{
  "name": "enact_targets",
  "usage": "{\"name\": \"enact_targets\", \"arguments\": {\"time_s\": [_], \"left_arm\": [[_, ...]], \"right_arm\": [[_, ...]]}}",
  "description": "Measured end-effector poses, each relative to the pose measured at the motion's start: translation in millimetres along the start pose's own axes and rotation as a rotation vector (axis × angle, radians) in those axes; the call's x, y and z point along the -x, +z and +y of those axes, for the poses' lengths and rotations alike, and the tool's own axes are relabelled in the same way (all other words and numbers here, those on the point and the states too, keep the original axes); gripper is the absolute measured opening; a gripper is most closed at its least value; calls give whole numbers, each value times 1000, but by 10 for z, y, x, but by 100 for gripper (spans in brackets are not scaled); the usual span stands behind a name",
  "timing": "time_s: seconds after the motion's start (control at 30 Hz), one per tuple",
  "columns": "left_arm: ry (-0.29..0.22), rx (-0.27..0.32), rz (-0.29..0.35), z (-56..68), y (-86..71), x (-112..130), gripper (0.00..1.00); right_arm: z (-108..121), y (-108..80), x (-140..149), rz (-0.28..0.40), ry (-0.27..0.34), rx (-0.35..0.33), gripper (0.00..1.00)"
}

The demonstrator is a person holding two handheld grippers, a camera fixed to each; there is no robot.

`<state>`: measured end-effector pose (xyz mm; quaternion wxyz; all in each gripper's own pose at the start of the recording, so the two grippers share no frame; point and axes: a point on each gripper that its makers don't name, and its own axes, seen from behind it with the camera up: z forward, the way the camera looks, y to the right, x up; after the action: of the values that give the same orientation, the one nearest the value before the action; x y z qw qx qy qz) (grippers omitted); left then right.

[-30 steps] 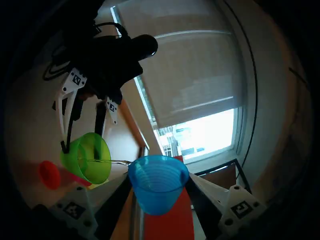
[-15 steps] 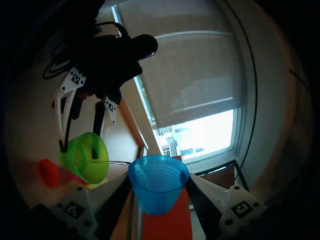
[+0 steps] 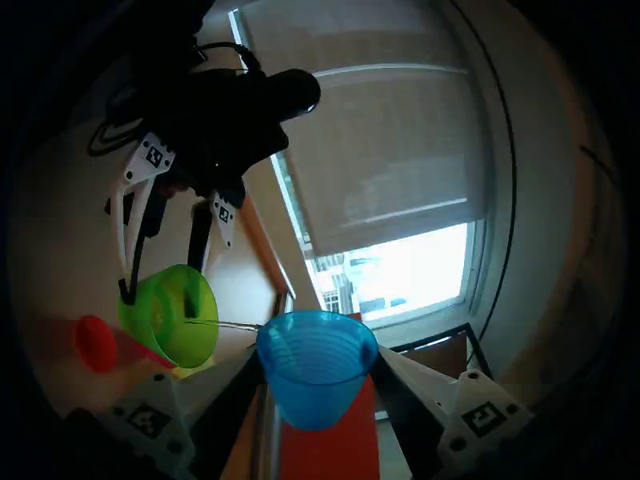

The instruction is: Pour water

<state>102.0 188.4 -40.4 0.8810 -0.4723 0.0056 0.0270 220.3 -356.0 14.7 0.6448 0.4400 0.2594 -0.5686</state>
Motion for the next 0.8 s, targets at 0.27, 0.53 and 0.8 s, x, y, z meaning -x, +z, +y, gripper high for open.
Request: {"name": "enact_targets", "arguments": {"time_s": [0.27, 0.53, 0.8], "left_arm": [[2, -1, 2, 4, -1, -6, 79], [3, -2, 4, 2, -13, -21, 79], [3, -2, 4, 8, -16, -22, 79]], "right_arm": [[-1, 1, -37, 1, -15, -3, 90], [12, -1, -92, 5, -31, -1, 90], [23, -9, -133, 10, -37, 1, 91]]}}
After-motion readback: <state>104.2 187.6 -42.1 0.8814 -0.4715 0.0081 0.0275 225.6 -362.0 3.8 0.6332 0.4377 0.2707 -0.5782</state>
